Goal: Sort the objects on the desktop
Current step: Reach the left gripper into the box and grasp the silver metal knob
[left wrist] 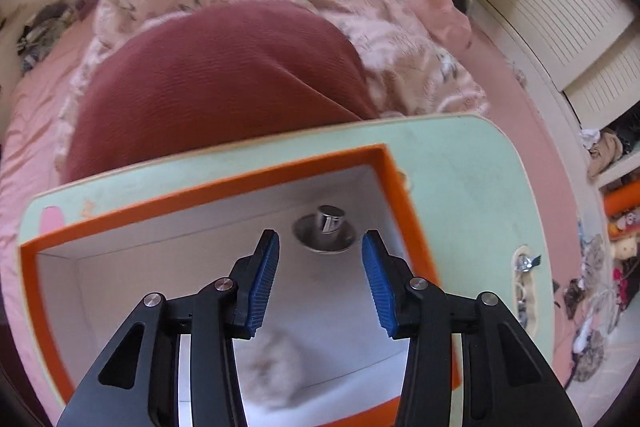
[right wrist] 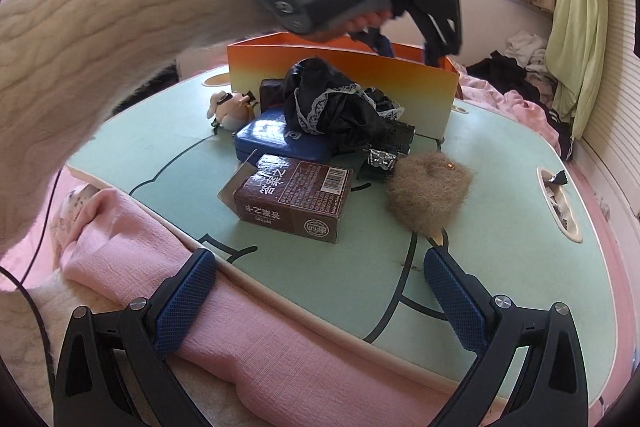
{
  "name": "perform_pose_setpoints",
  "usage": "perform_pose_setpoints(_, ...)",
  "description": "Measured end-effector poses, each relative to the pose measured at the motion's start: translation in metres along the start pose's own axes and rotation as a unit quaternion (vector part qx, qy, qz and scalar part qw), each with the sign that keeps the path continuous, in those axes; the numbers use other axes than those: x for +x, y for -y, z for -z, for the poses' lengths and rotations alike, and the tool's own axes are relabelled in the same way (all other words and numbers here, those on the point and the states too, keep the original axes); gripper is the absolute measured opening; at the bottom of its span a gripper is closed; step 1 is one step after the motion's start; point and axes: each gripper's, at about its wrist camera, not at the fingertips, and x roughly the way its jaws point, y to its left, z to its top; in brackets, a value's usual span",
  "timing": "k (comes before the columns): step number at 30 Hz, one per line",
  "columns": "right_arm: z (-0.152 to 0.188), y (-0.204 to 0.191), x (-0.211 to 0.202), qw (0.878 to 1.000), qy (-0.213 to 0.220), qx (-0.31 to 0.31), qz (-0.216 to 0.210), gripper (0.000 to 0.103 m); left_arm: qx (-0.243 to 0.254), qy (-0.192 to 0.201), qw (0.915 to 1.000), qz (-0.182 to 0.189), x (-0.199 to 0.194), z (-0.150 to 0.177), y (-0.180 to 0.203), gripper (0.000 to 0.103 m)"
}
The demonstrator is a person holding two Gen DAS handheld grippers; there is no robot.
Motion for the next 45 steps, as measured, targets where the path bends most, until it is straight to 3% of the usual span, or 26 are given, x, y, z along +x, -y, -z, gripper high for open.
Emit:
perform_pose_setpoints(4, 0.0, 0.0, 0.0, 1.0, 0.001, 0.0, -0.001, 0.103, -0.003, -0.01, 0.9999, 0.001, 0.008, -0.004, 0.005, 0.04)
perform_pose_setpoints(6, 0.001, 0.0, 0.0, 1.0, 0.002, -0.001, -0.001, 0.103, -0.004, -0.028, 0.9995, 0.013, 0.014, -0.004, 0.002, 0.015)
perform_pose_setpoints(8, 0.001, 0.0, 0.0, 1.0, 0.002, 0.0, -0.002, 0.103, 0.016, -0.022, 0.9995, -0.016, 0.018, 0.0, 0.002, 0.0)
perform_pose_setpoints(9, 0.001, -0.001, 0.001, 1.0, 0.002, -0.001, -0.001, 0.103, 0.02, -0.01, 0.9995, -0.021, 0.016, 0.0, 0.0, 0.0)
perform_pose_setpoints(13, 0.0, -0.001, 0.001, 1.0, 0.002, 0.0, -0.001, 0.103, 0.003, 0.023, 0.9994, 0.025, -0.004, 0.003, -0.012, 0.0)
perform_pose_setpoints(17, 0.0, -0.001, 0.001, 1.0, 0.002, 0.0, -0.001, 0.103, 0.012, 0.048, 0.9986, 0.017, -0.03, 0.002, -0.008, 0.002)
perform_pose_setpoints(19, 0.001, -0.001, 0.002, 1.0, 0.002, 0.0, -0.001, 0.103, -0.004, 0.042, 0.9989, 0.021, -0.03, -0.001, -0.006, 0.025)
perform_pose_setpoints(20, 0.001, -0.001, 0.001, 1.0, 0.002, 0.0, -0.001, 0.103, -0.012, 0.03, 0.9991, 0.027, -0.027, -0.001, -0.005, 0.049)
perform_pose_setpoints(21, 0.001, -0.001, 0.001, 1.0, 0.002, 0.0, -0.001, 0.103, -0.012, 0.022, 0.9992, 0.031, -0.023, -0.001, -0.004, 0.061)
perform_pose_setpoints(26, 0.0, -0.001, 0.002, 1.0, 0.003, -0.001, -0.001, 0.103, 0.033, -0.044, 0.9983, -0.022, 0.006, 0.013, 0.006, 0.061)
perform_pose_setpoints(28, 0.0, 0.0, 0.001, 1.0, 0.002, 0.0, -0.001, 0.103, 0.045, -0.054, 0.9965, -0.045, 0.017, 0.019, 0.004, 0.052)
perform_pose_setpoints(29, 0.0, 0.0, 0.002, 1.0, 0.002, 0.0, -0.002, 0.103, 0.05, -0.038, 0.9968, -0.048, 0.015, 0.021, 0.004, 0.037)
perform_pose_setpoints(30, 0.0, 0.0, 0.001, 1.0, 0.002, 0.0, -0.002, 0.103, 0.053, -0.035, 0.9968, -0.047, 0.013, 0.022, 0.003, 0.029)
perform_pose_setpoints(34, 0.0, 0.001, 0.001, 1.0, 0.003, 0.0, -0.002, 0.103, 0.068, -0.053, 0.9957, -0.033, 0.006, 0.028, -0.004, 0.029)
perform_pose_setpoints(40, 0.0, 0.001, 0.001, 1.0, 0.003, 0.001, -0.002, 0.103, 0.056, 0.042, 0.9975, 0.008, -0.06, 0.037, -0.017, 0.029)
perform_pose_setpoints(45, 0.0, 0.0, 0.001, 1.0, 0.002, 0.001, -0.003, 0.103, 0.103, 0.114, 0.9874, 0.037, -0.115, 0.099, -0.021, 0.029)
